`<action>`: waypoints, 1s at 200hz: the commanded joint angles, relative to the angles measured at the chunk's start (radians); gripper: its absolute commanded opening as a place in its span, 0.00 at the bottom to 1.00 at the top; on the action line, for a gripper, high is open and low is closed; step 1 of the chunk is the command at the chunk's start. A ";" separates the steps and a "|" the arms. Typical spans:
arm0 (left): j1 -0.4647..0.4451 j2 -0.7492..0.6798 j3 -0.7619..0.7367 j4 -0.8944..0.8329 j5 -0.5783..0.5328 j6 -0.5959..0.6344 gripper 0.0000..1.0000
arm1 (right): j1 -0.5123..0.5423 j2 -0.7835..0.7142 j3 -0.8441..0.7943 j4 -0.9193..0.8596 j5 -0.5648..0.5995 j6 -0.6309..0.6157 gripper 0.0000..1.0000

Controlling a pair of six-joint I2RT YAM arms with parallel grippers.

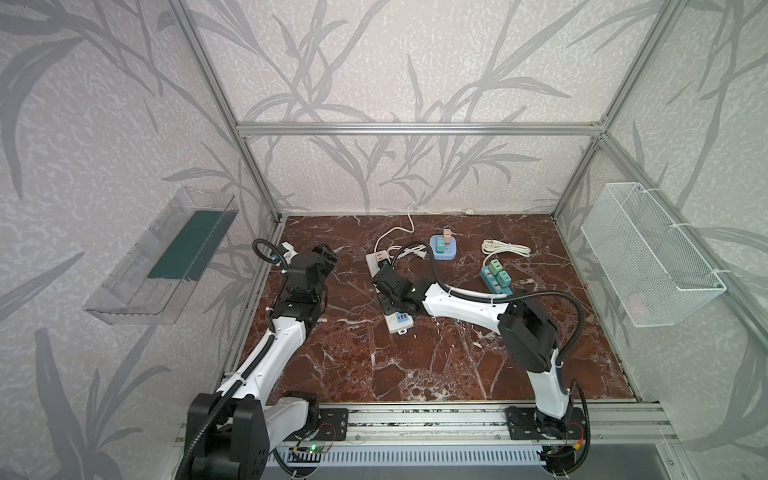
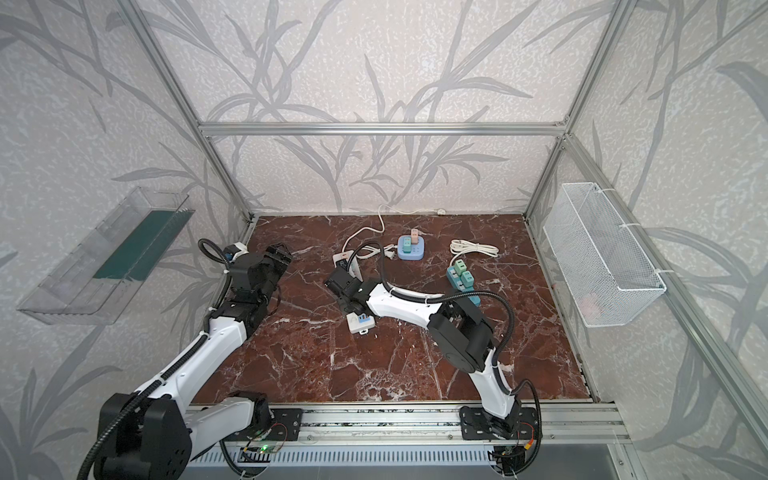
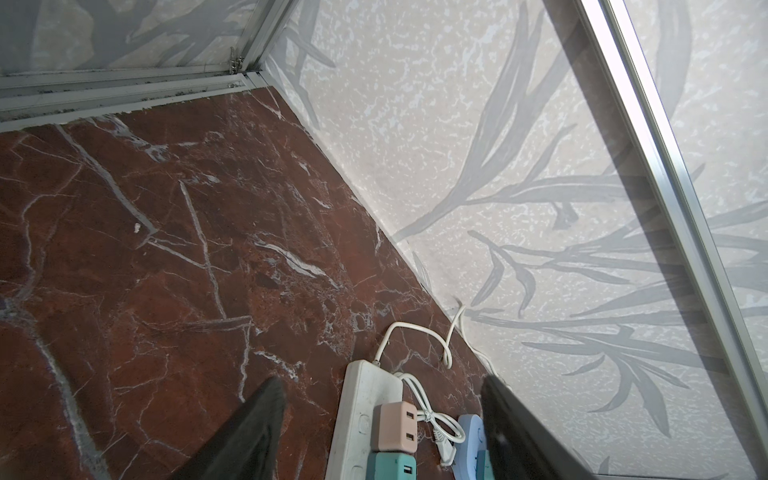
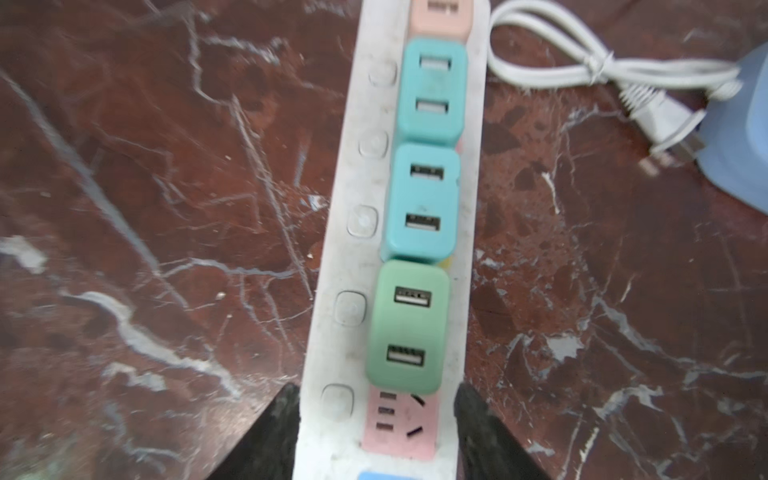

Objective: Insert the plug

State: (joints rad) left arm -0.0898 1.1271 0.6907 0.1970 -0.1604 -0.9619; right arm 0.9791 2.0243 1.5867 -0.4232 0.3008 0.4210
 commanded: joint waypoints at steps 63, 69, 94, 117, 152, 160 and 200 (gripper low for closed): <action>0.008 0.008 -0.008 0.036 0.018 0.000 0.75 | -0.082 -0.028 0.112 -0.107 -0.081 -0.125 0.63; 0.008 0.010 -0.008 0.036 0.017 -0.001 0.75 | -0.088 -0.019 0.111 -0.106 -0.083 -0.122 0.63; 0.007 0.013 -0.007 0.039 0.024 0.002 0.75 | -0.110 0.013 0.108 -0.100 -0.100 -0.109 0.62; 0.010 0.016 -0.007 0.041 0.020 0.003 0.75 | -0.118 0.043 0.098 -0.097 -0.114 -0.103 0.62; 0.011 0.019 -0.007 0.042 0.026 0.003 0.75 | -0.127 0.063 0.062 -0.082 -0.121 -0.079 0.62; 0.012 0.021 -0.006 0.044 0.027 0.003 0.75 | -0.133 0.064 0.048 -0.076 -0.121 -0.074 0.62; 0.013 0.031 -0.005 0.047 0.034 0.002 0.74 | -0.145 0.053 0.025 -0.095 -0.141 -0.065 0.61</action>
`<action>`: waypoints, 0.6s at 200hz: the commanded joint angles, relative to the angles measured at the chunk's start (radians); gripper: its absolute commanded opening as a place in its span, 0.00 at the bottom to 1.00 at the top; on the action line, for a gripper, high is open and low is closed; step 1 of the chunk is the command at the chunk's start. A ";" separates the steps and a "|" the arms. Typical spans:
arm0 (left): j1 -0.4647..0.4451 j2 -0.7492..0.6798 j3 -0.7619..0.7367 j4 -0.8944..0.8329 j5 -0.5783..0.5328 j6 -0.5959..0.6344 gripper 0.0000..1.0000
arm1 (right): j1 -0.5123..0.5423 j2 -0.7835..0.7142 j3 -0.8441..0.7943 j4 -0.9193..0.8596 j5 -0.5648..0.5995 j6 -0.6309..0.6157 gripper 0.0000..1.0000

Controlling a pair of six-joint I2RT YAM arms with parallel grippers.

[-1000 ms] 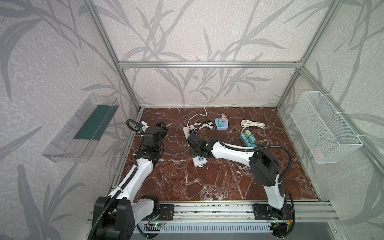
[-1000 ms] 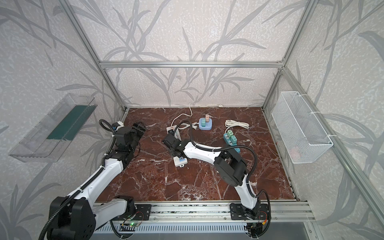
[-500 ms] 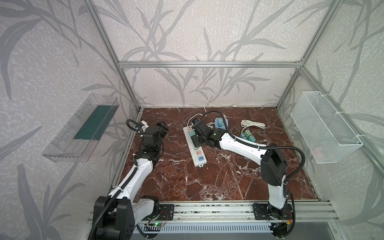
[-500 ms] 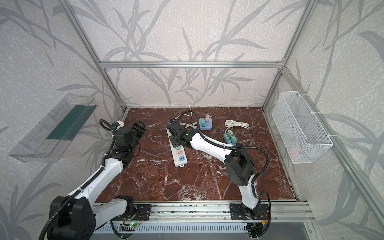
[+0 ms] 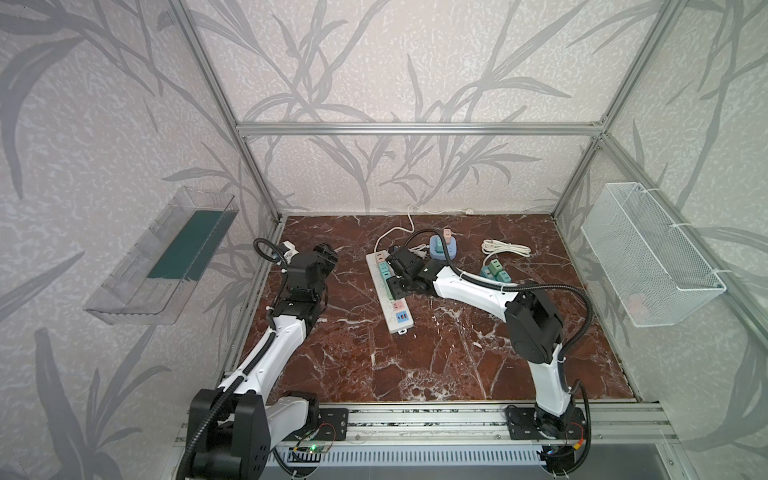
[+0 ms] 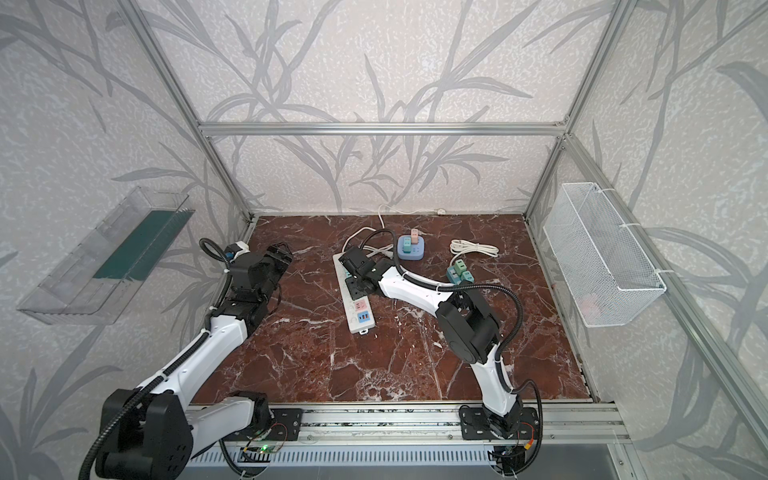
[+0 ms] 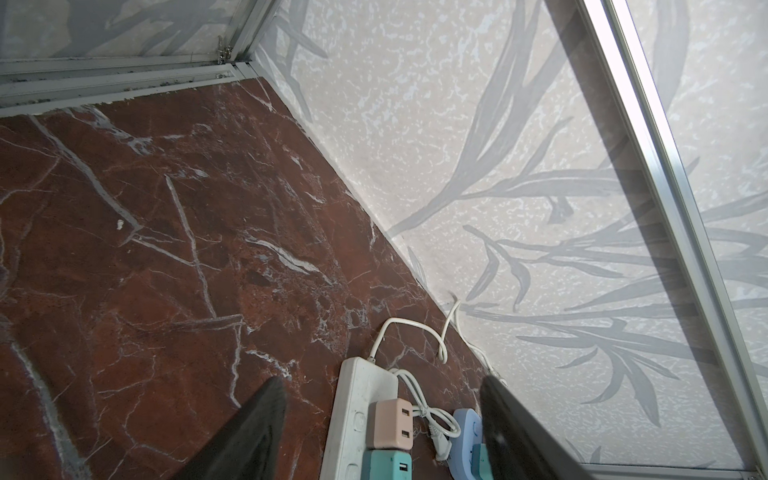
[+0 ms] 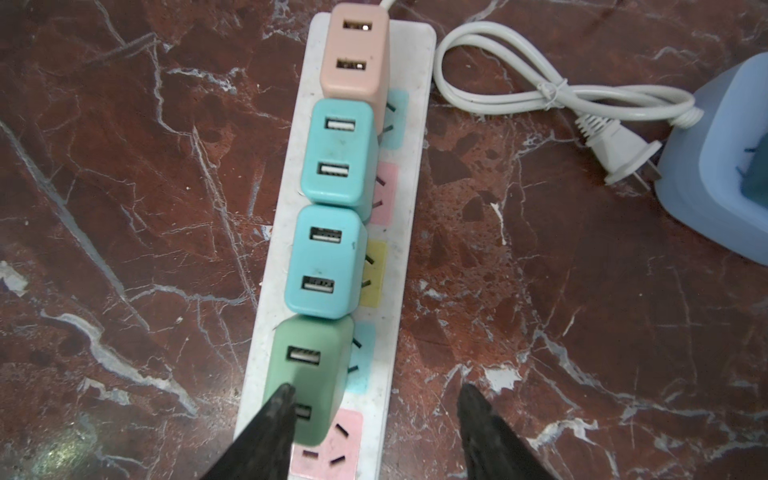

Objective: Insert the plug

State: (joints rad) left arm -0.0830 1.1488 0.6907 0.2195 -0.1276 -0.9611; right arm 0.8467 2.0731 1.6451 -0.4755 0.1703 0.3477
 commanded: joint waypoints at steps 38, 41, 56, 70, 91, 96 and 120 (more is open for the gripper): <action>0.006 0.012 -0.005 0.029 0.011 0.002 0.74 | -0.018 -0.092 -0.017 -0.095 0.023 -0.044 0.65; 0.006 0.012 -0.007 0.029 0.010 0.002 0.74 | -0.021 -0.105 -0.022 -0.095 0.031 -0.051 0.66; 0.007 0.015 -0.005 0.033 0.014 0.002 0.74 | -0.048 -0.194 -0.071 -0.080 0.056 -0.071 0.70; 0.006 0.017 -0.005 0.035 0.025 0.001 0.74 | -0.089 -0.289 -0.163 -0.033 0.076 -0.089 0.74; 0.007 0.020 -0.005 0.039 0.033 -0.001 0.73 | -0.176 -0.434 -0.324 0.024 0.107 -0.101 0.83; 0.007 0.021 -0.005 0.039 0.033 -0.001 0.73 | -0.201 -0.460 -0.354 0.023 0.112 -0.100 0.85; 0.007 0.023 -0.005 0.042 0.036 0.002 0.72 | -0.339 -0.562 -0.509 0.030 0.105 -0.093 0.97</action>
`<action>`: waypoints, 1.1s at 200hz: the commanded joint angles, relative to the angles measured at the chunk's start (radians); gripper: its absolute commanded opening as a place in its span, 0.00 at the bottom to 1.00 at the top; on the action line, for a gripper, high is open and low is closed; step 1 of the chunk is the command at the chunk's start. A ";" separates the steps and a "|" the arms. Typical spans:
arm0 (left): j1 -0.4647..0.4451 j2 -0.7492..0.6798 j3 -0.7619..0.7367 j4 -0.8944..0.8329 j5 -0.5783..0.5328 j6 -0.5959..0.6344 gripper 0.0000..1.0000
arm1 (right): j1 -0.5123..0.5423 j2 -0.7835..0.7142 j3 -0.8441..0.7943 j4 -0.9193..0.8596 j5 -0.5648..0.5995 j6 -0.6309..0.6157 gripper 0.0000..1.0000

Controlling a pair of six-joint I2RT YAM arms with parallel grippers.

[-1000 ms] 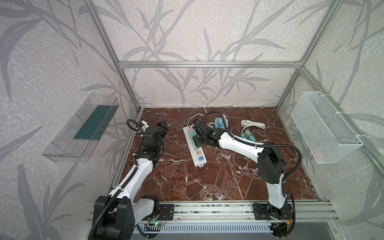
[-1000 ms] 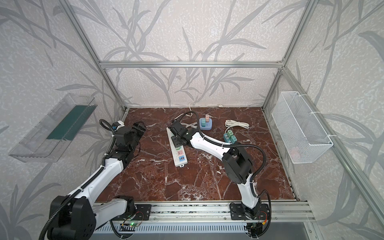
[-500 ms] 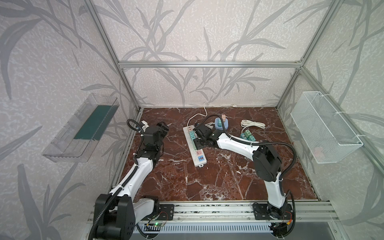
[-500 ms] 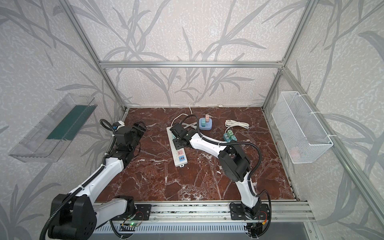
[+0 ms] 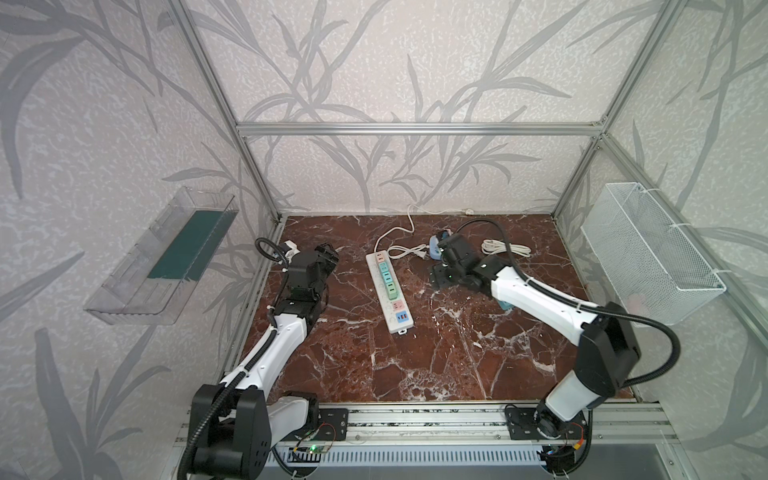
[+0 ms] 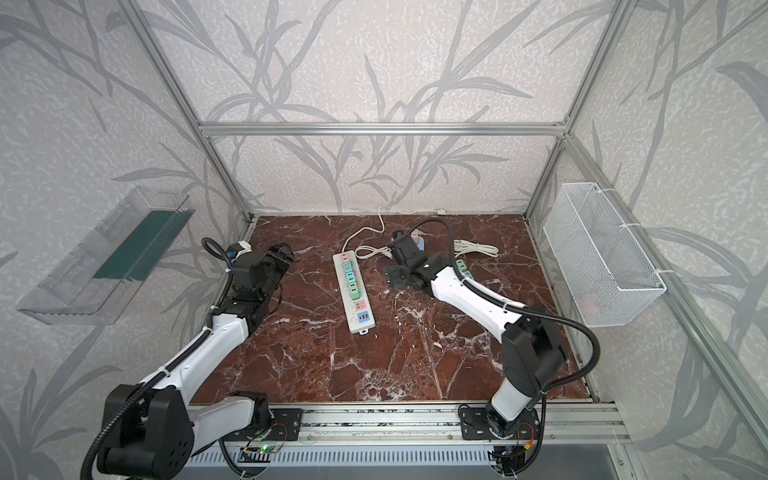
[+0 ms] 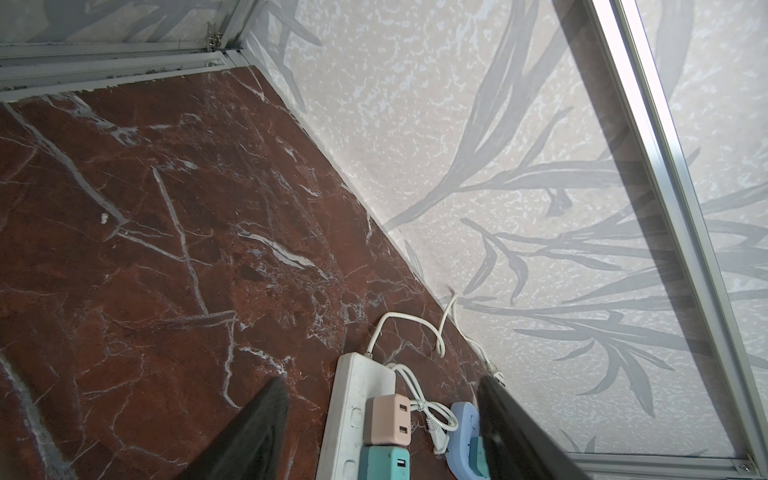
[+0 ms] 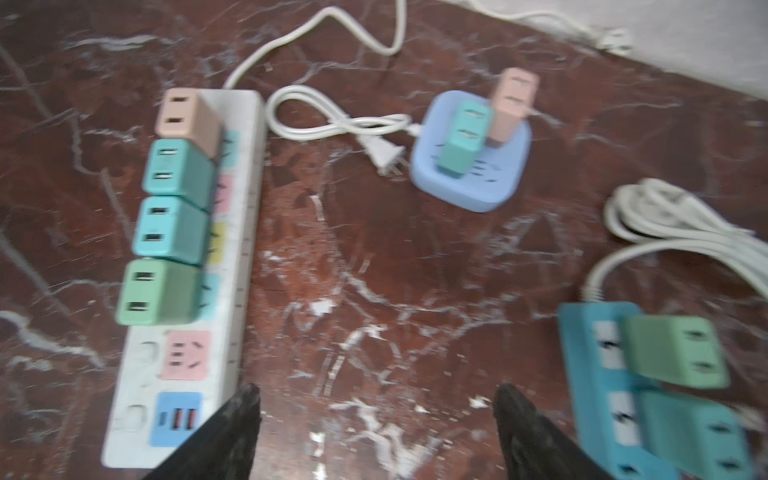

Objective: Insert the plug

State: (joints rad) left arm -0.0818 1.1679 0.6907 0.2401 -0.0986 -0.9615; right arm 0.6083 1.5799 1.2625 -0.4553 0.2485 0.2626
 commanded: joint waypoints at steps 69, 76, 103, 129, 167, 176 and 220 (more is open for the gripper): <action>0.005 0.037 -0.001 0.025 0.026 0.007 0.71 | -0.420 -0.127 -0.366 0.147 -0.218 -0.023 0.99; 0.005 0.037 -0.002 0.025 0.026 0.010 0.71 | -0.437 -0.108 -0.358 0.133 -0.233 -0.026 0.99; 0.005 0.032 -0.003 0.024 0.014 0.019 0.71 | -0.475 -0.055 -0.327 0.090 -0.250 -0.055 0.99; 0.004 0.029 -0.003 0.024 0.013 0.026 0.70 | -0.503 0.013 -0.293 0.080 -0.293 -0.063 0.99; 0.004 0.023 -0.004 0.026 0.010 0.029 0.71 | -0.503 0.057 -0.264 0.068 -0.326 -0.078 0.99; 0.005 0.023 -0.004 0.026 0.007 0.028 0.70 | -0.503 0.062 -0.267 0.066 -0.338 -0.077 0.99; 0.005 0.012 -0.005 0.026 0.005 0.030 0.70 | -0.468 0.076 -0.280 0.068 -0.360 -0.049 0.93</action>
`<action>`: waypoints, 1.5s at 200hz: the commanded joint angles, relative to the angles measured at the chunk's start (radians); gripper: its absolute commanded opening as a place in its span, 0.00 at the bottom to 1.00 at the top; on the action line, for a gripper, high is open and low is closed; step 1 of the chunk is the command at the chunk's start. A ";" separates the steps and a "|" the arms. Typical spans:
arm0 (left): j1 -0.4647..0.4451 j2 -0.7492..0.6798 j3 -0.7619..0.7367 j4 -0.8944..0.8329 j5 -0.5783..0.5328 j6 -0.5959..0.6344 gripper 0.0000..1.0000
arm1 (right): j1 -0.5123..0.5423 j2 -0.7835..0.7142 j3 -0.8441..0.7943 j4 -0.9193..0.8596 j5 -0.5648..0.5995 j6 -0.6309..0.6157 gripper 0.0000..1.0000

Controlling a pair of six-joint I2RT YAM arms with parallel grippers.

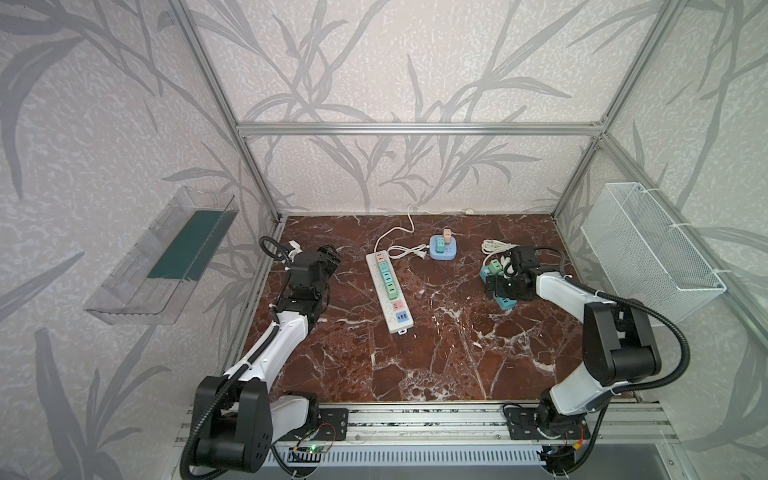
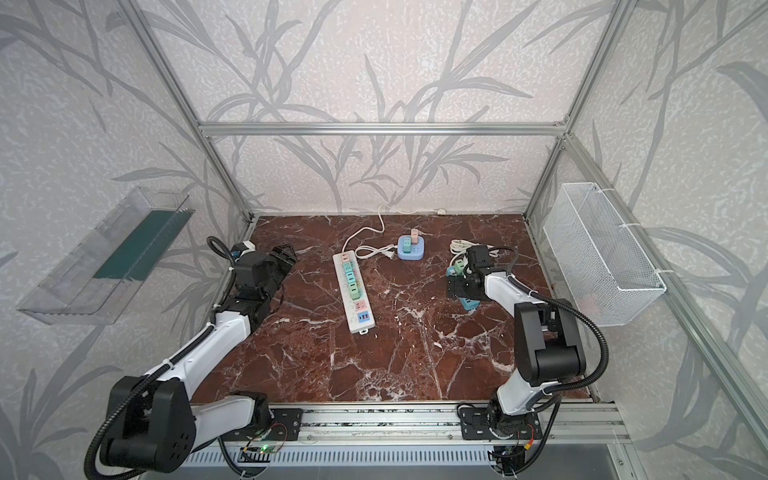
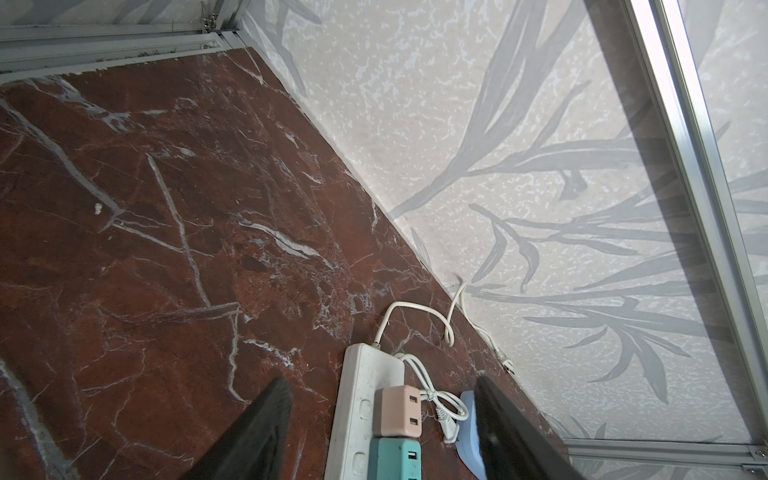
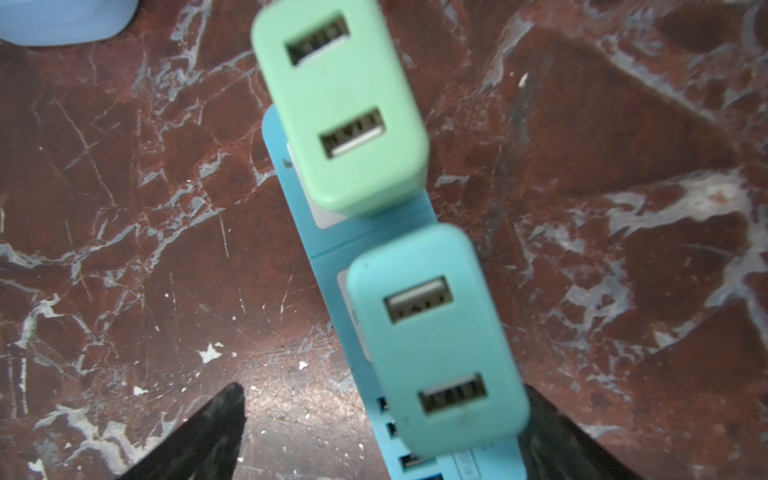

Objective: Insert the plug

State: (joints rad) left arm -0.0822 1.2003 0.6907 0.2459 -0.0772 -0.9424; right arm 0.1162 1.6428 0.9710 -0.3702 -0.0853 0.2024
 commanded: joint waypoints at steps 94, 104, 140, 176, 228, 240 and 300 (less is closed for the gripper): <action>0.006 -0.029 -0.008 0.023 -0.020 0.007 0.70 | 0.195 0.121 0.106 -0.101 0.217 0.099 0.71; 0.006 -0.031 -0.007 0.023 -0.015 0.007 0.70 | 0.209 0.128 0.114 -0.101 0.230 0.108 0.66; 0.006 -0.037 -0.011 0.024 -0.022 0.001 0.71 | 0.265 0.160 0.152 -0.107 0.254 0.129 0.54; 0.006 -0.049 -0.015 0.025 -0.028 0.003 0.71 | 0.341 0.184 0.191 -0.125 0.262 0.175 0.48; 0.006 -0.058 -0.016 0.029 -0.029 0.006 0.71 | 0.382 0.188 0.229 -0.142 0.177 0.236 0.63; 0.004 -0.061 -0.016 0.029 -0.029 0.011 0.70 | 0.380 0.154 0.228 -0.156 0.173 0.235 0.66; 0.005 -0.067 0.005 0.024 -0.016 0.075 0.71 | 0.378 -0.144 0.188 -0.233 0.233 0.158 0.79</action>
State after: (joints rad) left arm -0.0822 1.1660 0.6838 0.2588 -0.0849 -0.9276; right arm 0.5011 1.6516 1.1748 -0.5510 0.1005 0.3988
